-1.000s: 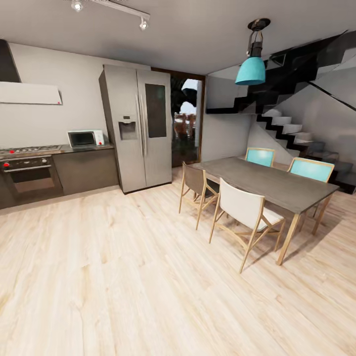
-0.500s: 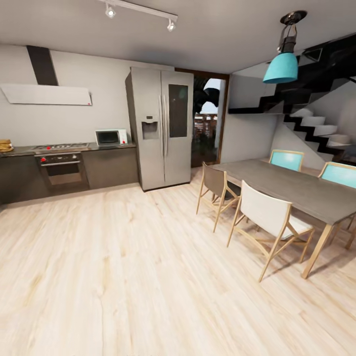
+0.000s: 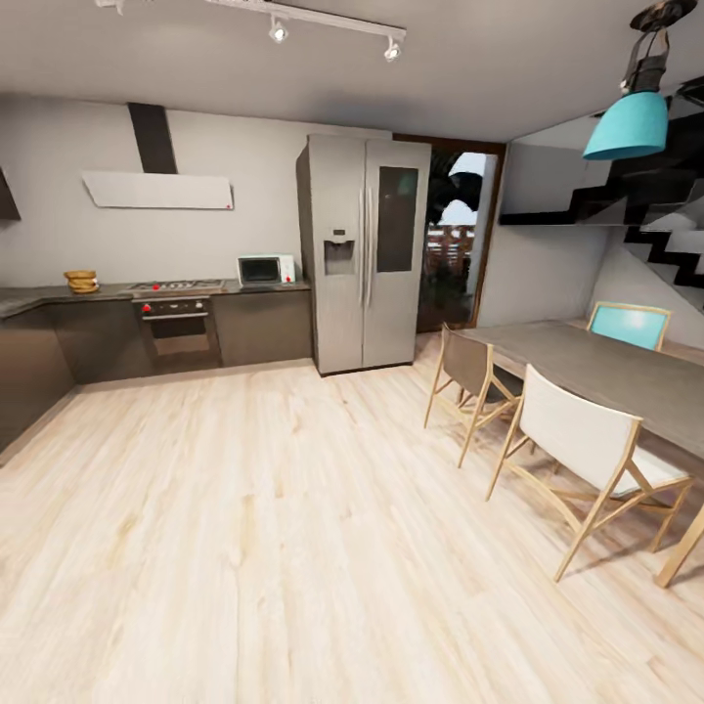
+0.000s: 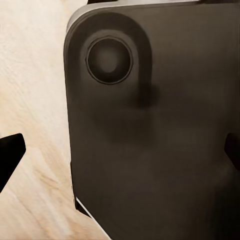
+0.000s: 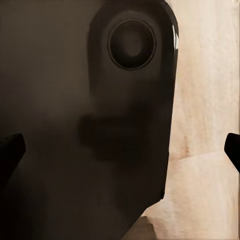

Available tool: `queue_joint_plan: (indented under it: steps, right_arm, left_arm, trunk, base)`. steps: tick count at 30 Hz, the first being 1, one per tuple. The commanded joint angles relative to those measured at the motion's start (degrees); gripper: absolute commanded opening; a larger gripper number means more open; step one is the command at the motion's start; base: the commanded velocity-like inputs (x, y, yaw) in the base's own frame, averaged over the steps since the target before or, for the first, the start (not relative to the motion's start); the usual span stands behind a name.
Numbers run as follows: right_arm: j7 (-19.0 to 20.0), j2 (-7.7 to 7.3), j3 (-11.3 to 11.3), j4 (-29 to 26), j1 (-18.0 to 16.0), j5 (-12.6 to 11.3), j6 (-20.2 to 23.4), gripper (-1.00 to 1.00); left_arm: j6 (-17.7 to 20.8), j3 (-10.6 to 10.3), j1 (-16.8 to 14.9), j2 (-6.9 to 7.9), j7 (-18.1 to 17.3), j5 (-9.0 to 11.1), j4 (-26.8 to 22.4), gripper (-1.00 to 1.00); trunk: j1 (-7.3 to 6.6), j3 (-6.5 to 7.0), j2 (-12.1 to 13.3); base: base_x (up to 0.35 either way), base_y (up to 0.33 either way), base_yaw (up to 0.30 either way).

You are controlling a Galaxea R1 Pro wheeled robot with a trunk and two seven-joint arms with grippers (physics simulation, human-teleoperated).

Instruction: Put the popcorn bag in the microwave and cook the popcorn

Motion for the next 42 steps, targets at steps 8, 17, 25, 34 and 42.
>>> queue_joint_plan:
  steps: [8,17,25,34,42]
  right_arm:
    - [-0.1,0.02,0.0,0.0,0.0,-0.1,-1.7,1.0]
    - [-0.1,0.01,0.0,0.0,0.0,-0.2,-1.8,1.0]
    - [-0.1,0.04,0.0,0.0,0.0,-0.2,-1.8,1.0]
    - [-0.1,-0.03,0.0,0.0,0.0,-0.1,-1.8,1.0]
    - [-0.1,-0.05,0.1,0.0,0.0,-0.1,-1.8,1.0]
  left_arm:
    - [-0.1,0.0,0.0,-0.09,0.1,0.0,-0.1,1.0]
    - [-0.1,0.1,0.0,-0.17,0.1,0.1,-0.1,1.0]
    - [-0.1,0.1,0.0,-0.26,0.0,0.0,-0.1,1.0]
    - [0.4,-0.2,0.0,-0.26,0.0,0.1,-0.1,1.0]
    - [0.8,-0.3,0.0,-0.26,0.0,0.4,-0.1,1.0]
  trunk:
    - [0.0,-0.03,0.0]
    - [0.0,-0.03,0.0]
    - [0.0,-0.03,0.0]
    - [0.0,-0.03,0.0]
    - [0.0,-0.03,0.0]
  base:
    - [0.0,0.0,0.273]
    - [0.0,0.0,0.273]
    - [0.0,0.0,0.273]
    - [0.091,0.0,0.231]
    - [0.323,0.0,0.013]
